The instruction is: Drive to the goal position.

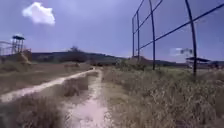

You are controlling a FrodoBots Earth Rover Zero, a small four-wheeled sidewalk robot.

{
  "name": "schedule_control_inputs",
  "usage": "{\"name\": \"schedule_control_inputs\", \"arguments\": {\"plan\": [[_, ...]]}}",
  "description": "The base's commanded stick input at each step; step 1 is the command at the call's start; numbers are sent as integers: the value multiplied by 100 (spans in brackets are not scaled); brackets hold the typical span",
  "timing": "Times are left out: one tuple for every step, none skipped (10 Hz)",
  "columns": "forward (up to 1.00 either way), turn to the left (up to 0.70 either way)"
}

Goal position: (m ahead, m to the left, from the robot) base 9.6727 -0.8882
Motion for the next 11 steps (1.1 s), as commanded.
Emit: {"name": "schedule_control_inputs", "arguments": {"plan": [[70,27],[70,27],[70,20],[70,11],[70,2],[70,0],[70,0],[70,0],[70,0],[70,0],[70,0]]}}
